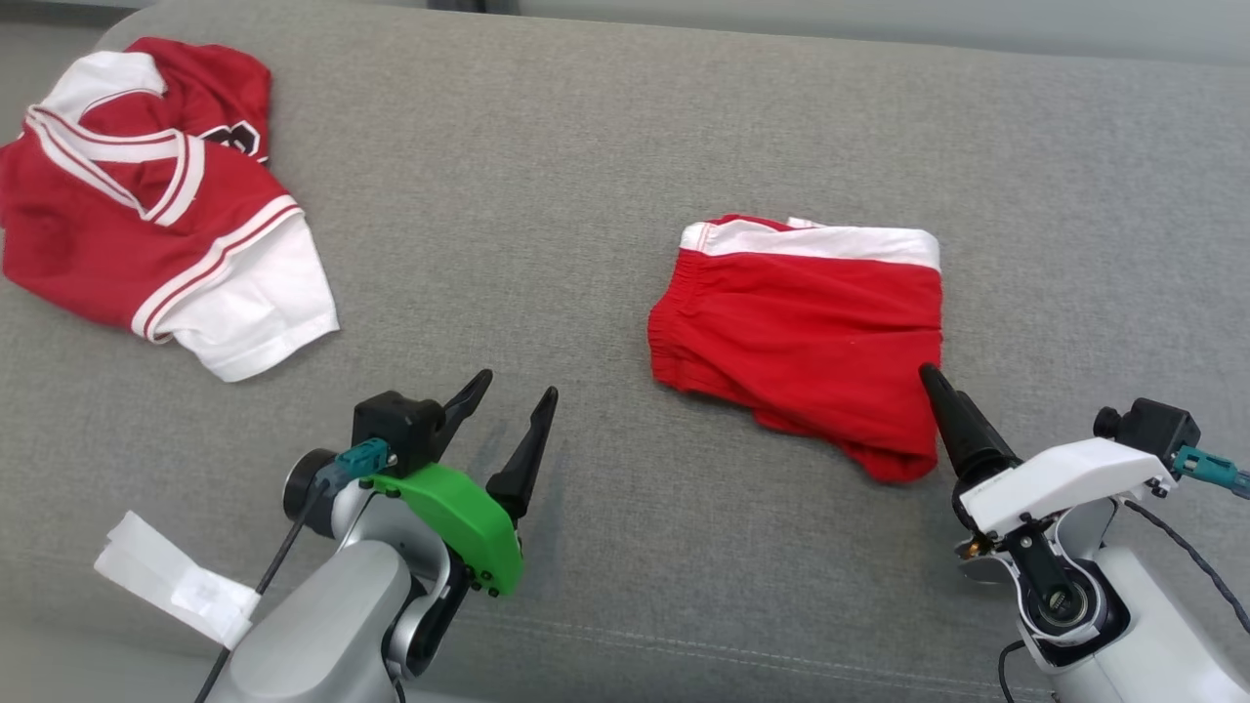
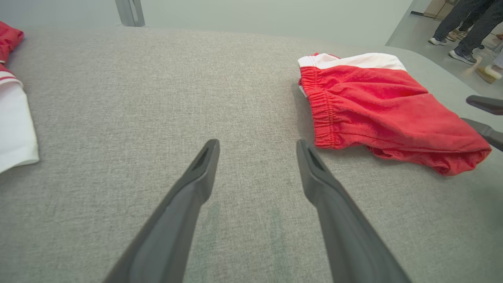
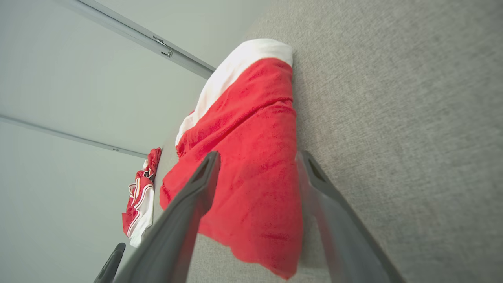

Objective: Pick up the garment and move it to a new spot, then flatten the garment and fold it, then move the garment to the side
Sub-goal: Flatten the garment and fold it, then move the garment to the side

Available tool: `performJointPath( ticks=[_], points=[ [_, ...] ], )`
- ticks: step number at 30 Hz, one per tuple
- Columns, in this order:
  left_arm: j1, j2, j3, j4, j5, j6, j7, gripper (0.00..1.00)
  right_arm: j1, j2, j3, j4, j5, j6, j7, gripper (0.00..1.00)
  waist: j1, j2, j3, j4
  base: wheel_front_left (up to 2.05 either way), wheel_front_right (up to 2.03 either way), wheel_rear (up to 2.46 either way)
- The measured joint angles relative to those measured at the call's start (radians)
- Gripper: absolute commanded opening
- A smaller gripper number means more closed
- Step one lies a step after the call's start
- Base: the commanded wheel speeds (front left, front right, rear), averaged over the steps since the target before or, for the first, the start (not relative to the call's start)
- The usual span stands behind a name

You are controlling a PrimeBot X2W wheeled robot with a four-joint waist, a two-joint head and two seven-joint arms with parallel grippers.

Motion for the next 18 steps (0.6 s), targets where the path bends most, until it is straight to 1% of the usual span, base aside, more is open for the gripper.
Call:
performJointPath(
  ticks=[7,9,14,15,18],
  points=[
    [0.046,0.052,0.029,-0.097,0.007,0.047,-0.006,1.00,-0.025,-0.012,-0.024,0.061,0.035,0.007,0.027,1.00,0.0000,0.0000,0.008,0.087,0.00,0.00,0.00],
    [0.047,0.067,0.044,-0.131,0.028,0.062,-0.006,1.00,-0.038,-0.020,-0.033,0.076,0.039,0.007,0.035,1.00,0.0000,0.0000,0.013,0.106,0.00,0.00,0.00],
    [0.074,0.100,0.115,-0.235,0.059,0.097,-0.006,1.00,-0.073,-0.031,-0.037,0.104,0.036,0.007,0.044,1.00,0.0000,0.0000,0.031,0.138,0.00,0.00,0.00],
    [0.082,0.105,0.129,-0.255,0.063,0.097,-0.008,1.00,-0.078,-0.037,-0.040,0.106,0.036,0.008,0.044,1.00,0.0000,0.0000,0.035,0.142,0.00,0.00,0.00],
    [0.114,0.116,0.163,-0.298,0.065,0.105,-0.009,1.00,-0.083,-0.049,-0.044,0.112,0.037,0.026,0.044,1.00,0.0000,0.0000,0.043,0.151,0.00,0.00,0.00]
  ],
)
